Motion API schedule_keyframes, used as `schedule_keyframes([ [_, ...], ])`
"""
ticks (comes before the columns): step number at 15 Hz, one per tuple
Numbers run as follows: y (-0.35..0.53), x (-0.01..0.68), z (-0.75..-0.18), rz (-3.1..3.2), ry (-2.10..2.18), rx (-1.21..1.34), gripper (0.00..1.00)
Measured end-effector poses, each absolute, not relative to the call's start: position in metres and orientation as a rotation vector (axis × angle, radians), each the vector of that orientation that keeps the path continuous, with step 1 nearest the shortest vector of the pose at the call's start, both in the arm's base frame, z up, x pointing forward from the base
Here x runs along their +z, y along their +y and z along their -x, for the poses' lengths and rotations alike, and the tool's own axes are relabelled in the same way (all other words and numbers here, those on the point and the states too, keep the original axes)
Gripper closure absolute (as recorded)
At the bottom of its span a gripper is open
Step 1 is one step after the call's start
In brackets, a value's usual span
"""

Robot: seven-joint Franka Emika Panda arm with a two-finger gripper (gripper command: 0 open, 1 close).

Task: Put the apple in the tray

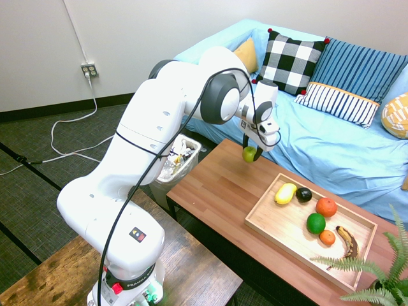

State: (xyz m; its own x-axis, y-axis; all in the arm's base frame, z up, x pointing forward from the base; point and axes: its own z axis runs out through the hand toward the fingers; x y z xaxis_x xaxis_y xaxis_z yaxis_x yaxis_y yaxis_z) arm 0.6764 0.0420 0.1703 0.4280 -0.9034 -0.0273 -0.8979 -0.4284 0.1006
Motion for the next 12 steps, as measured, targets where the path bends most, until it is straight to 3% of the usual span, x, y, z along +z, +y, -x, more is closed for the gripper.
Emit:
schedule_keyframes([
  [4,-0.025,0.192,-0.641,-2.506,-1.748,-0.083,1.00],
  [12,-0.178,0.146,-0.551,-2.325,-1.933,-0.112,1.00],
])
